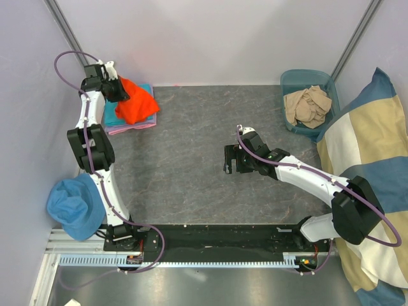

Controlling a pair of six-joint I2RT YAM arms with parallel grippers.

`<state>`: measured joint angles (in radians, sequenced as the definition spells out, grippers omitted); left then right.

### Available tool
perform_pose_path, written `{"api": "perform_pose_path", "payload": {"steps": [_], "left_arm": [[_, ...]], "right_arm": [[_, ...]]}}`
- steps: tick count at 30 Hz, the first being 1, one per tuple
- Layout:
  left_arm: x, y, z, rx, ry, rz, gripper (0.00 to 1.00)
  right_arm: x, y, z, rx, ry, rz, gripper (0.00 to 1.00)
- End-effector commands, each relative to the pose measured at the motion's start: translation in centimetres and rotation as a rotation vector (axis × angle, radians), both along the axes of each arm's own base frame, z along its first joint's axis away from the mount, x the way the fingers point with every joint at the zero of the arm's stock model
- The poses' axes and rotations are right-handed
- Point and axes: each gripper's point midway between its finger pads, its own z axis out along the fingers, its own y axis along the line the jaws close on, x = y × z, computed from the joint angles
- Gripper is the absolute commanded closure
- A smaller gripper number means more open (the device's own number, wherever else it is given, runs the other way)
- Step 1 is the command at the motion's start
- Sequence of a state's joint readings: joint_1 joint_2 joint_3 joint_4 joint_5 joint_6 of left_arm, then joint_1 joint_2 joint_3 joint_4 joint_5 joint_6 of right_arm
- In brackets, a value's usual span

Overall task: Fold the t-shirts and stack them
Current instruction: Put the neatly folded tshirt into the corner of the board with the left arm

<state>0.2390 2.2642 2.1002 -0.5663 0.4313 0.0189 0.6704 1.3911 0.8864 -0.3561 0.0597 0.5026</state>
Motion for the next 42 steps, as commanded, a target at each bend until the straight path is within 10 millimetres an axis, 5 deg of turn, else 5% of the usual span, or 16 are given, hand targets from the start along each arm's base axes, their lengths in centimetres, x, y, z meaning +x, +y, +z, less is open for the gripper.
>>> {"api": "perform_pose_path", "payload": {"steps": [1, 3, 4, 15, 18, 23, 27, 28, 29, 33, 34, 36, 37, 40, 42], "left_arm": [[0.1, 2.4, 3.1, 0.133, -0.080, 0.068, 0.69], [-0.5, 2.6, 3.6, 0.144, -0.087, 0.095, 0.03], [-0.4, 2.9, 4.2, 0.153, -0.109, 0.112, 0.00], [-4.5, 1.9, 8.6, 0.110, -0.157, 0.178, 0.00], [-5.7, 1.3, 11.2, 0.076, -0.198, 0.195, 0.00], [-9.2, 0.1, 17.1, 0.046, -0.313, 0.220, 0.00], [-12.4, -0.8, 17.6, -0.005, -0.317, 0.262, 0.00], [-13.7, -2.0, 19.0, -0.029, -0.347, 0.235, 0.00], [-14.4, -2.5, 17.6, -0.053, -0.314, 0.232, 0.00], [-17.5, -6.9, 17.3, -0.124, -0.321, 0.159, 0.00], [-18.3, -9.0, 15.8, -0.131, -0.290, 0.119, 0.00], [-20.1, -11.2, 16.2, -0.136, -0.312, 0.086, 0.00], [-21.0, -13.8, 16.1, -0.138, -0.313, 0.033, 0.00], [-24.0, -17.6, 13.4, -0.166, -0.270, -0.031, 0.00], [-25.4, -18.7, 12.9, -0.199, -0.273, -0.041, 0.00]], "right_arm": [[0.9, 1.1, 1.7, 0.038, -0.037, 0.006, 0.02], [1.0, 1.2, 1.9, 0.043, -0.041, 0.007, 0.02], [0.9, 1.2, 1.9, 0.046, -0.041, 0.007, 0.02], [0.3, 1.0, 2.5, 0.082, -0.062, 0.009, 0.02], [0.0, 0.7, 2.7, 0.084, -0.070, 0.007, 0.02], [-0.3, 0.2, 3.1, 0.088, -0.088, -0.002, 0.02], [-0.4, -0.1, 3.7, 0.094, -0.101, -0.006, 0.02], [-0.5, -0.1, 3.7, 0.094, -0.101, -0.006, 0.02], [-0.4, -0.2, 3.9, 0.094, -0.107, -0.008, 0.02], [-0.3, -0.5, 4.6, 0.100, -0.132, -0.022, 0.02], [-0.3, -0.5, 4.8, 0.102, -0.138, -0.024, 0.02], [-0.2, -0.8, 5.3, 0.105, -0.156, -0.034, 0.02], [-0.2, -0.9, 5.3, 0.101, -0.158, -0.036, 0.02], [-0.2, -1.3, 5.6, 0.096, -0.178, -0.048, 0.02], [-0.3, -1.5, 5.6, 0.095, -0.184, -0.051, 0.02]]}}
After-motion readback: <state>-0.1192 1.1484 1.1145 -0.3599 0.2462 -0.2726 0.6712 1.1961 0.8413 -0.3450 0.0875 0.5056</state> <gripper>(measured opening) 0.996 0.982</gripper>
